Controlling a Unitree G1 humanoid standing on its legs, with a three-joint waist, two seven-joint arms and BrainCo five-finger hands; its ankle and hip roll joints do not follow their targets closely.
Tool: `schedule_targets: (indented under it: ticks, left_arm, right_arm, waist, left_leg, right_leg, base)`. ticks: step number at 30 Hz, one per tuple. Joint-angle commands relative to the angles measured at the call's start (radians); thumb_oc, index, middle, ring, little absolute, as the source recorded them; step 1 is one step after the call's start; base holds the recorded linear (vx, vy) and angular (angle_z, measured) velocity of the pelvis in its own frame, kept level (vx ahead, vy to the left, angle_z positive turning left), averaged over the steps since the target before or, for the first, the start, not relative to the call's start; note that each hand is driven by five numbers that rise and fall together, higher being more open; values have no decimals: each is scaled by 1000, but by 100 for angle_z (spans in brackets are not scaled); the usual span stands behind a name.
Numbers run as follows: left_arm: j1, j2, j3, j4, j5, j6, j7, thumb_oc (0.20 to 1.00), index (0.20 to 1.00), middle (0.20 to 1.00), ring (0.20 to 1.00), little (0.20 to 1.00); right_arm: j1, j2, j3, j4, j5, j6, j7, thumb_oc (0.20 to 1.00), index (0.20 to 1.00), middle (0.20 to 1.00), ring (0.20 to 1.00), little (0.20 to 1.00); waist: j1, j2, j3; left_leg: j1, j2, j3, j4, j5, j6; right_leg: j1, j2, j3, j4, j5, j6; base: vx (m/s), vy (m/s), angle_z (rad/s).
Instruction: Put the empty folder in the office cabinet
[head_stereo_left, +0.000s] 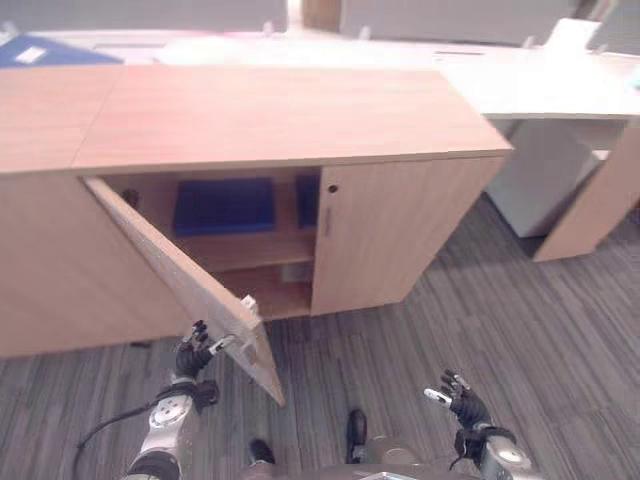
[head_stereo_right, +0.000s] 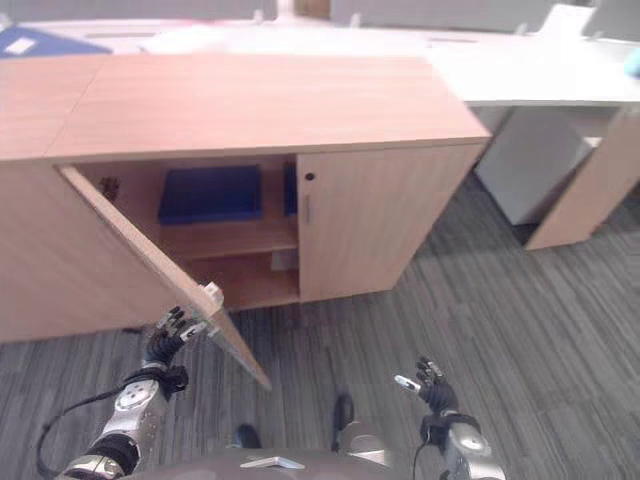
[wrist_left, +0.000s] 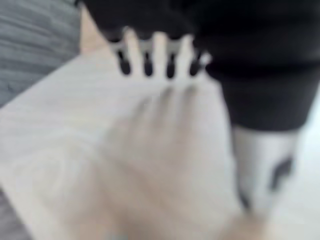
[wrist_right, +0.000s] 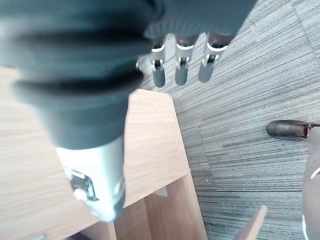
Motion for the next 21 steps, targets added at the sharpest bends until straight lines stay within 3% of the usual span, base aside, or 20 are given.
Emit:
schedule_targets:
  ticks: [1,6,8,11,21]
  left_arm:
    - [-127,-1,-21,34,-9,-51,32,1000,1000,1000,1000,1000]
    - [-275,50,-11,80,-32,-6,167,1000,1000,1000,1000,1000]
    - [-297,66,-5,93,-54,7,168,1000,1000,1000,1000,1000]
    - [-413,170,17,176,-79,125,122,1000,1000,1000,1000,1000]
    - [-532,253,7,300,-87,231,106,1000,1000,1000,1000,1000]
  right_arm:
    - [-66,-57,-8,-18,-43,-25,20,1000,1000,1000,1000,1000]
    - [-54,-83,21,-5,-75,-14,34,1000,1000,1000,1000,1000]
    - [-52,-88,23,-7,-77,-14,34,1000,1000,1000,1000,1000]
    - [-44,-117,39,-21,-77,-18,28,1000,1000,1000,1000,1000]
    - [-41,-142,45,-7,-90,-33,42,1000,1000,1000,1000,1000]
  waist:
    - [-15,67,30]
    - [-67,79,7]
    - [-75,81,5]
    - [-109,95,-1]
    - [-134,107,-8]
  left_leg:
    - [43,-45,-46,6,-153,37]
    - [62,-50,-8,5,-152,33]
    - [64,-51,-3,4,-153,33]
    - [69,-53,26,6,-155,33]
    - [73,-62,48,9,-162,38]
  right_leg:
    - [15,-30,39,131,-92,7]
    - [32,-25,64,112,-89,8]
    - [33,-24,66,110,-89,8]
    - [28,-25,78,108,-88,10]
    - [20,-27,99,108,-84,17]
  base:
    - [54,41,-23]
    - [53,46,-18]
    - [30,44,-15]
    - [23,81,-11]
    - [21,36,-4]
